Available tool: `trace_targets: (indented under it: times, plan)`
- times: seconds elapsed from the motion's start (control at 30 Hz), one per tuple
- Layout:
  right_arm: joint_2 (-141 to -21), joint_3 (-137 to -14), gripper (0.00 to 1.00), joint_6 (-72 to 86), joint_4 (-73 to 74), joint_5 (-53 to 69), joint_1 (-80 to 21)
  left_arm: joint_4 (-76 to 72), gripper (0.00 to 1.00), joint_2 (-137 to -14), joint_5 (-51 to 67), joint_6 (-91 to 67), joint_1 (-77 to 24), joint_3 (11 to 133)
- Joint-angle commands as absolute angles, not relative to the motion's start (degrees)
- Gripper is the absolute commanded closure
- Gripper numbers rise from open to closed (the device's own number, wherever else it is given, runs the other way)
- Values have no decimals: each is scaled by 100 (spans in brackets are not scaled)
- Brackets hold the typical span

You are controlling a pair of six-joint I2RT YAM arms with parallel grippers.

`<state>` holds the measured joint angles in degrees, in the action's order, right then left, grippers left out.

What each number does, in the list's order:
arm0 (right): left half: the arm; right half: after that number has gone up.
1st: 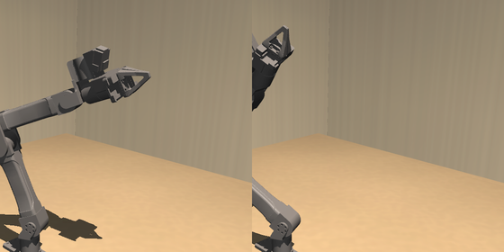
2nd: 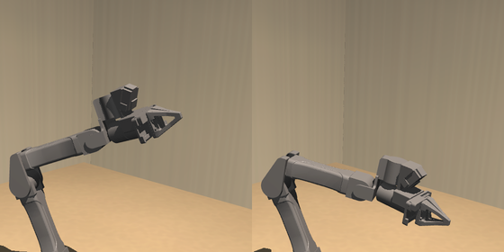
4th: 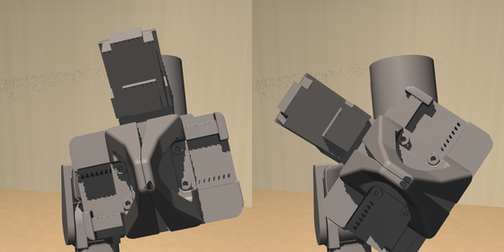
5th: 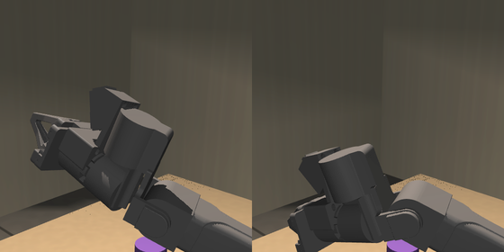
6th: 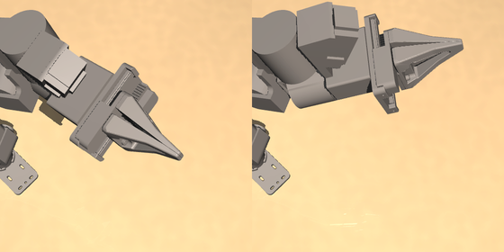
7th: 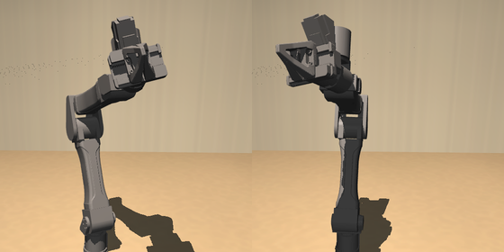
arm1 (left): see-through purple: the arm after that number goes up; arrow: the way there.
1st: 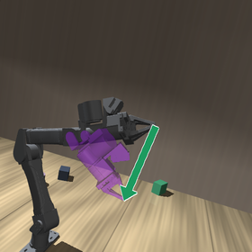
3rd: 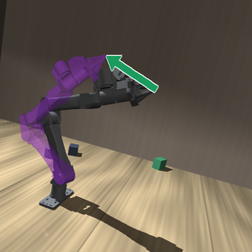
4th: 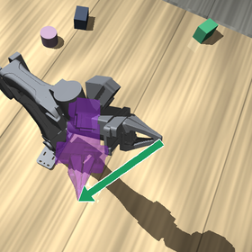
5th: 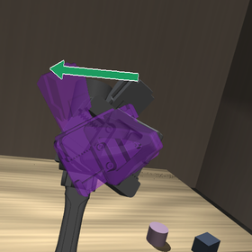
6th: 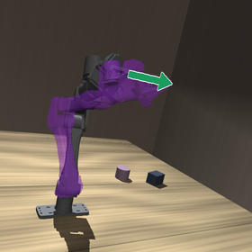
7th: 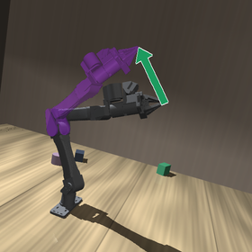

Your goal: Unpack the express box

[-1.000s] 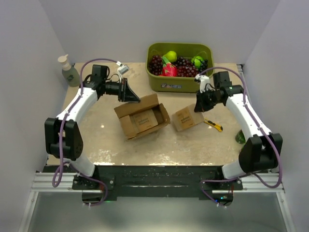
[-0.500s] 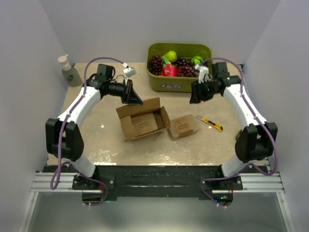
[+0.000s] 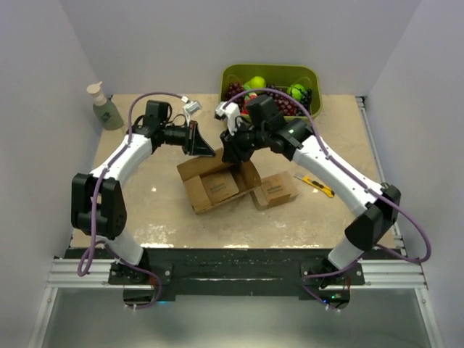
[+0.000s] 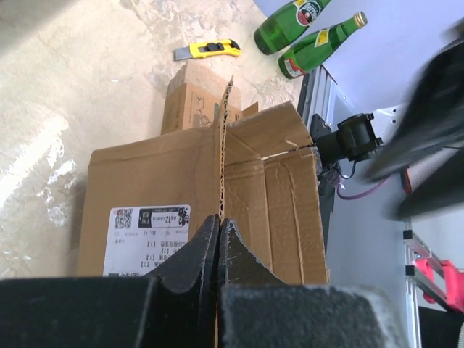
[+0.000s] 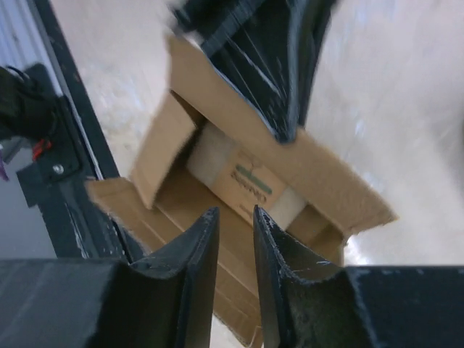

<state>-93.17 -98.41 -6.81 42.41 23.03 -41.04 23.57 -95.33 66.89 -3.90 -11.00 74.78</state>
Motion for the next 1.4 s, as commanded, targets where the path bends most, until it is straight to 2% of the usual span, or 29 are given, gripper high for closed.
trace_targets:
  times: [0.0, 0.23, 0.47, 0.6, 0.7, 0.73, 0.8, 0.9, 0.97, 1.2, 1.37]
  plan:
    - [-9448, -9247, 73, -211, 4368, 1872, -4043, 1978, 100, -9211, 6742, -852, -1116, 7076]
    - [-9668, -8623, 77, -185, 4201, 1591, -4350, 976, 100, -8764, 6794, -1801, -1108, 6311]
    - [-9054, -7667, 79, -325, 4359, 897, -4658, 773, 100, -8306, 6241, -2145, -1099, 6030]
    - [-8755, -7190, 68, -290, 4255, 1423, -4649, 161, 100, -7920, 6125, -2591, -1107, 5539]
    - [-8736, -7084, 61, -246, 3641, 1635, -4649, -1008, 100, -7805, 6318, -3592, -1107, 4853]
    - [-8849, -7067, 55, -211, 3221, 1617, -4649, -1524, 100, -7770, 6380, -3830, -1099, 4530]
    - [-9095, -7197, 50, -150, 2989, 1582, -4649, -1451, 100, -7734, 6390, -3868, -1099, 4421]
    - [-9562, -7400, 35, -71, 2804, 1600, -4658, -1397, 100, -7761, 6451, -3910, -1081, 4307]
    - [-9789, -7461, 31, 130, 2716, 1661, -4676, -1617, 100, -7831, 6434, -4121, -1028, 4140]
    - [-9836, -7024, 27, 597, 3180, 968, -4992, -1819, 100, -7735, 6118, -4491, -396, 3403]
    - [-9633, -6416, 21, 756, 3287, -104, -5071, -2066, 100, -7515, 6117, -4509, -387, 3147]
